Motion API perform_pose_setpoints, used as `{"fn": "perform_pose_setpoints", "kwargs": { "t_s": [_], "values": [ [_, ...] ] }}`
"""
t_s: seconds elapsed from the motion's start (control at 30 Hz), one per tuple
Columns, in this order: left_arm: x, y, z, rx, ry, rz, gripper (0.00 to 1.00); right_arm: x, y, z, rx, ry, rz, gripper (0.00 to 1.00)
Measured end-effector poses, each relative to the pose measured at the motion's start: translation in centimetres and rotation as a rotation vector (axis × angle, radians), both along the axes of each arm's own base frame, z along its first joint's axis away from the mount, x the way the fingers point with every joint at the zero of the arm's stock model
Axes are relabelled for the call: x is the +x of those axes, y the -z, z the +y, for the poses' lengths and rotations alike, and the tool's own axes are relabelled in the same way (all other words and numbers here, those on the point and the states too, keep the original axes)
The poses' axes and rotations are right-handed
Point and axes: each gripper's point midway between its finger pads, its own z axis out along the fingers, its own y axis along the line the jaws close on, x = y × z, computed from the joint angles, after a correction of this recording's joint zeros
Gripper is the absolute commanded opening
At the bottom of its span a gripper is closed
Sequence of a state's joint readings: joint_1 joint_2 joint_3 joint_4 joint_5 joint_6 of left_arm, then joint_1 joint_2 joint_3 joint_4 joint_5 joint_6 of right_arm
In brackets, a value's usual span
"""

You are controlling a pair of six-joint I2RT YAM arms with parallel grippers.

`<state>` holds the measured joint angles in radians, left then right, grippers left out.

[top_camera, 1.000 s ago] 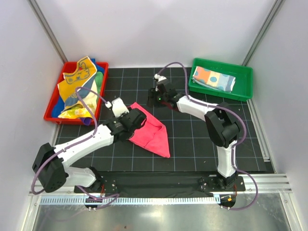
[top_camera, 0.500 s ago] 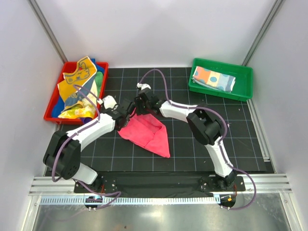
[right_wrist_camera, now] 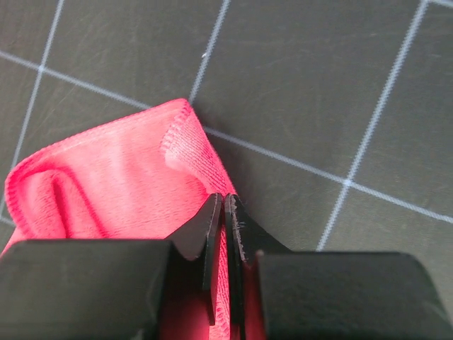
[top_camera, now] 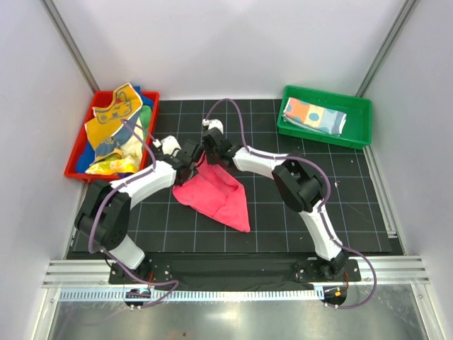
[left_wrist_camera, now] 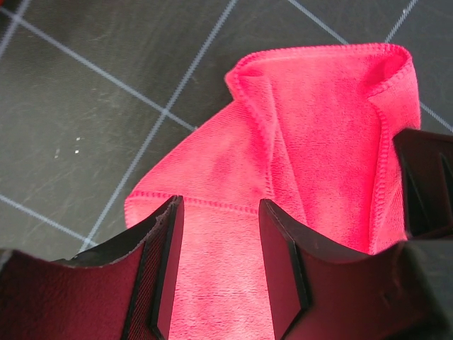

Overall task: Fold and stack the towels
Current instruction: Flatten out the crumpled towel

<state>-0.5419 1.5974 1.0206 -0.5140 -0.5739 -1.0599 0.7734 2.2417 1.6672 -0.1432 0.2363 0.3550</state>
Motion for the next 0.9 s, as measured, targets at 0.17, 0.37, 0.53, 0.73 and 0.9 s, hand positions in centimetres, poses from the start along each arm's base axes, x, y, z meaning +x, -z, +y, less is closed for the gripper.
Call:
{"fn": "perform_pose_setpoints", "kwargs": {
  "t_s": [0.17,0.37,0.53,0.73,0.9],
  "values": [
    [0.5,0.2,-0.8,-0.011,0.034,0.010,0.51,1.2,0.2,-1.8,-0.013,0.053,-0.006,0.08],
    [1.9,-0.4,-2.5,-0.044,0.090,0.000,0.51,3.6,1.8,-8.2,-0.009,0.188,0.035,0.08],
    [3.6,-0.3,-4.4,-0.069,0.144,0.010,0.50,5.2,1.8,-14.5,-0.006,0.315,0.056,0.08],
    [5.5,0.1,-5.8,-0.058,0.188,0.025,0.50,5.6,1.7,-17.6,-0.007,0.374,0.065,0.13],
    [7.8,-0.7,-7.7,-0.063,0.252,0.012,0.49,5.3,1.8,-17.6,-0.008,0.372,0.068,0.13]
  ]
}}
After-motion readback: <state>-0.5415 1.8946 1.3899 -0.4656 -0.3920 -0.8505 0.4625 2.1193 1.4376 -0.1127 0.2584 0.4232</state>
